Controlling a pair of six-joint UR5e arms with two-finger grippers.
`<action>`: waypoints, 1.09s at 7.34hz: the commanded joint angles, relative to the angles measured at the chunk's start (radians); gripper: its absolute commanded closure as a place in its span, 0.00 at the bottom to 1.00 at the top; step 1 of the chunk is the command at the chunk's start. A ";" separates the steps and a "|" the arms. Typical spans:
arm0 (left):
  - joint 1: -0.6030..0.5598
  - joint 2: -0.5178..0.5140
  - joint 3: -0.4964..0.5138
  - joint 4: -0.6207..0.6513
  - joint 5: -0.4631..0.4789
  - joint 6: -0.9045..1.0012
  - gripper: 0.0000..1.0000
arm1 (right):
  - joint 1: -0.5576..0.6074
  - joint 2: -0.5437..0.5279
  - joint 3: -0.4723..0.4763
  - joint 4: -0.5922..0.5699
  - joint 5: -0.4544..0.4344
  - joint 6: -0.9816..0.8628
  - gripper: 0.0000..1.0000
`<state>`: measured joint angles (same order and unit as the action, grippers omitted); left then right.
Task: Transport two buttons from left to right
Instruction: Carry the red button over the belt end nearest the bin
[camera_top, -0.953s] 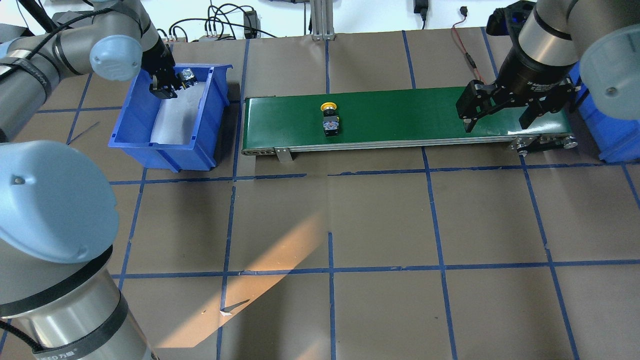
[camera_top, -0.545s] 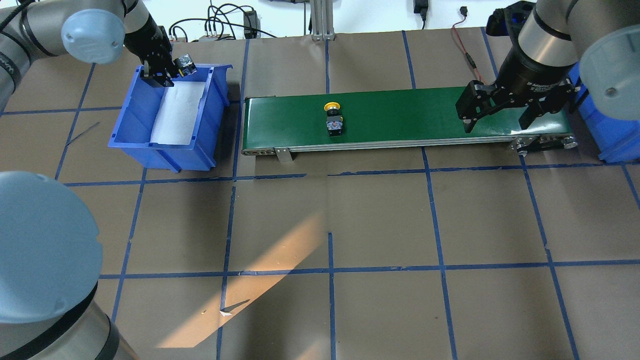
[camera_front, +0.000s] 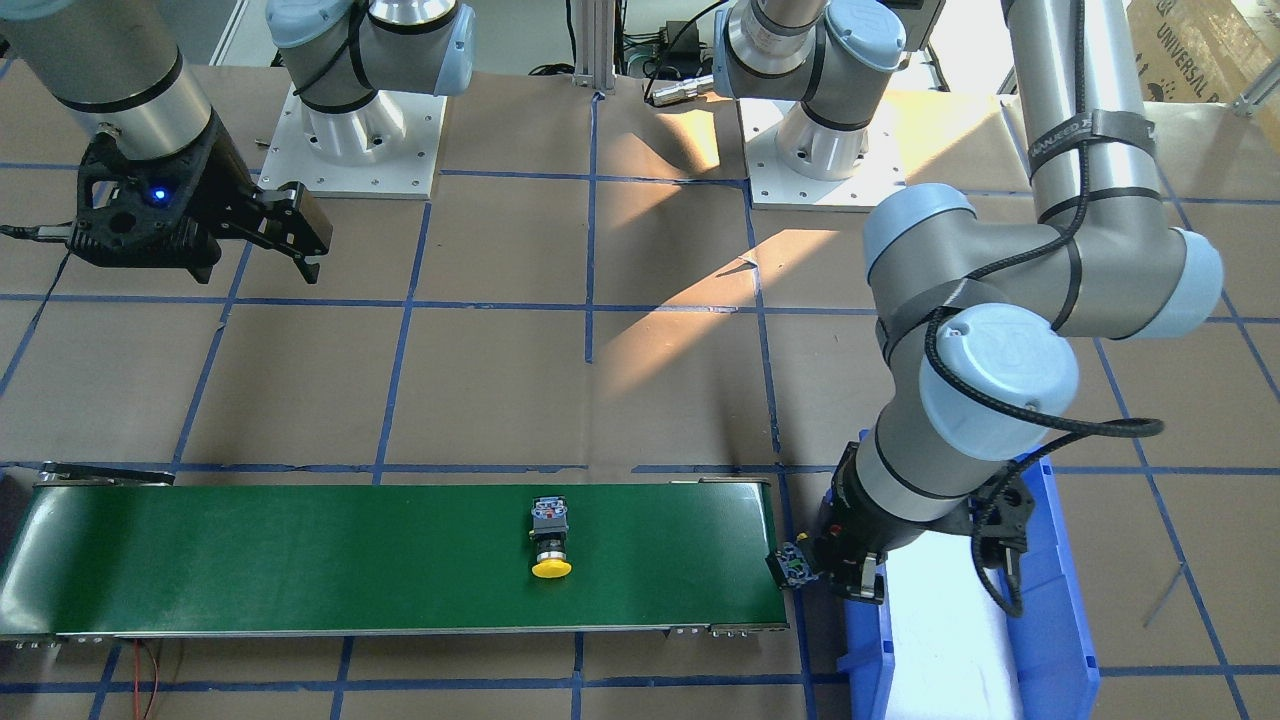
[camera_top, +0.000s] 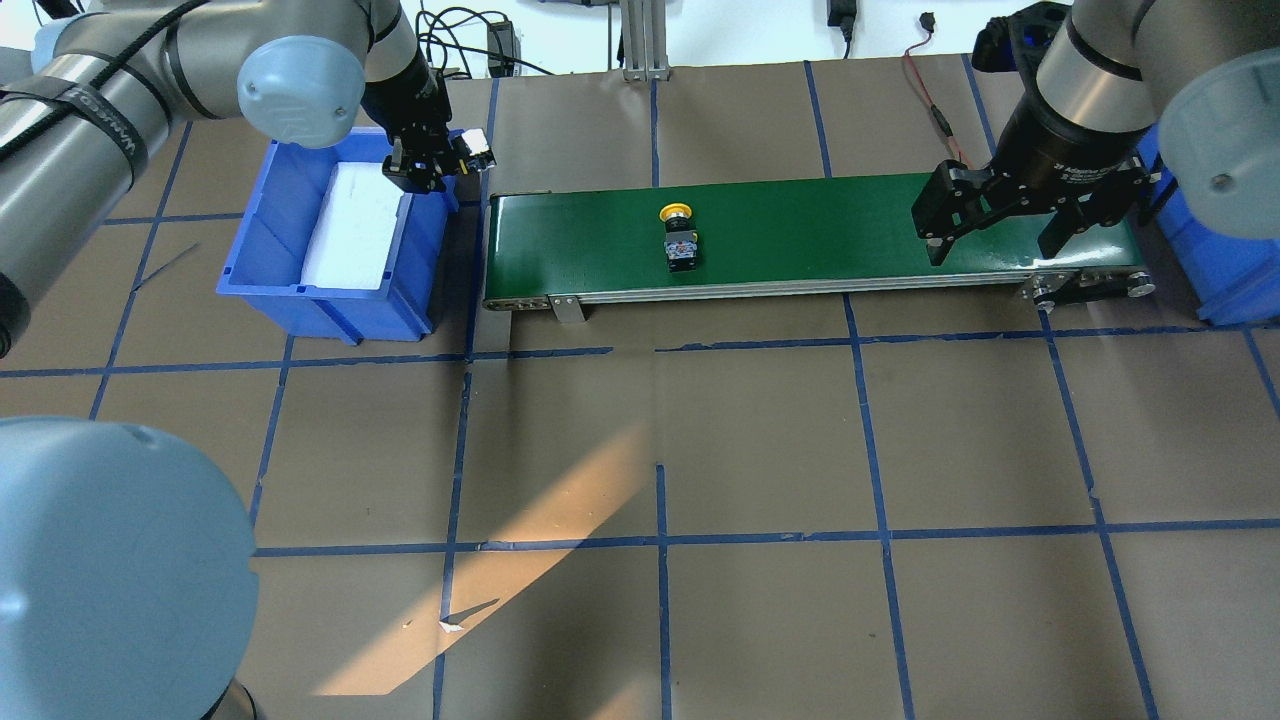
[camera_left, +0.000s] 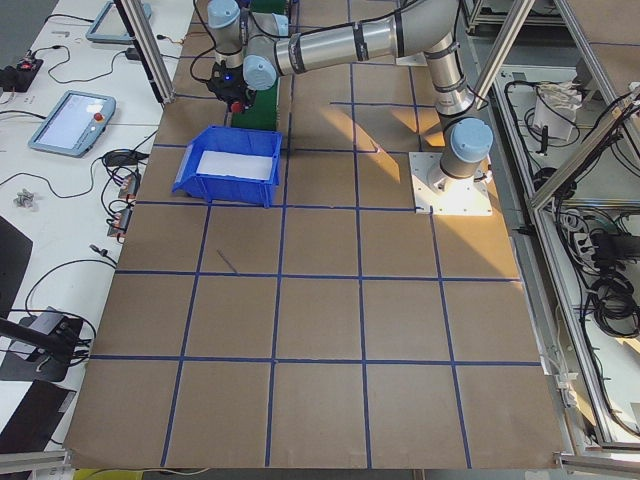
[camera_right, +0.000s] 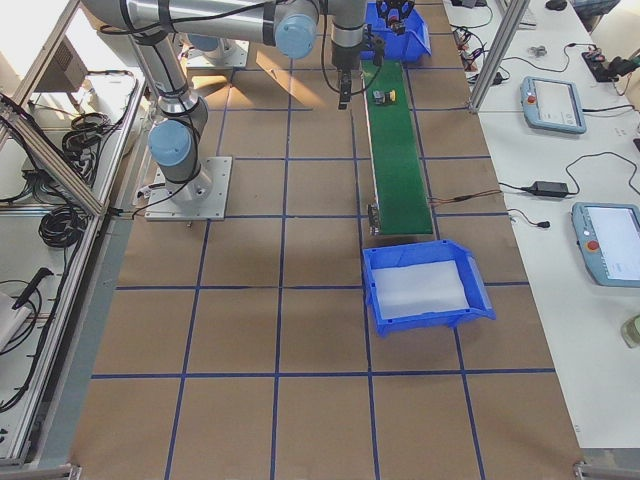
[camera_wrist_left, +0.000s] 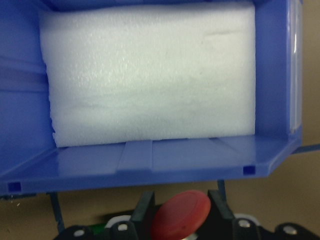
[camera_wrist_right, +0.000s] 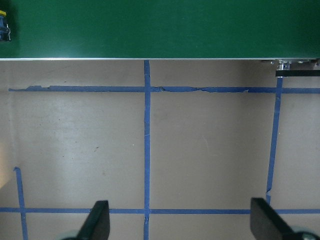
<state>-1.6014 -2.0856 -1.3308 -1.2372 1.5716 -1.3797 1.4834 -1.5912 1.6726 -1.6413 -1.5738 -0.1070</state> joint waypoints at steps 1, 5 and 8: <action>-0.051 0.005 -0.031 0.015 -0.008 0.254 0.78 | 0.000 0.000 -0.001 -0.002 0.000 0.000 0.00; -0.086 -0.007 -0.056 0.016 -0.044 0.983 0.78 | 0.000 0.002 -0.001 -0.003 0.000 0.000 0.00; -0.087 -0.036 -0.051 0.015 -0.041 1.353 0.78 | 0.000 0.002 -0.001 -0.008 0.001 0.000 0.00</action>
<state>-1.6867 -2.1090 -1.3874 -1.2230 1.5304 -0.1638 1.4833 -1.5898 1.6721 -1.6484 -1.5736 -0.1074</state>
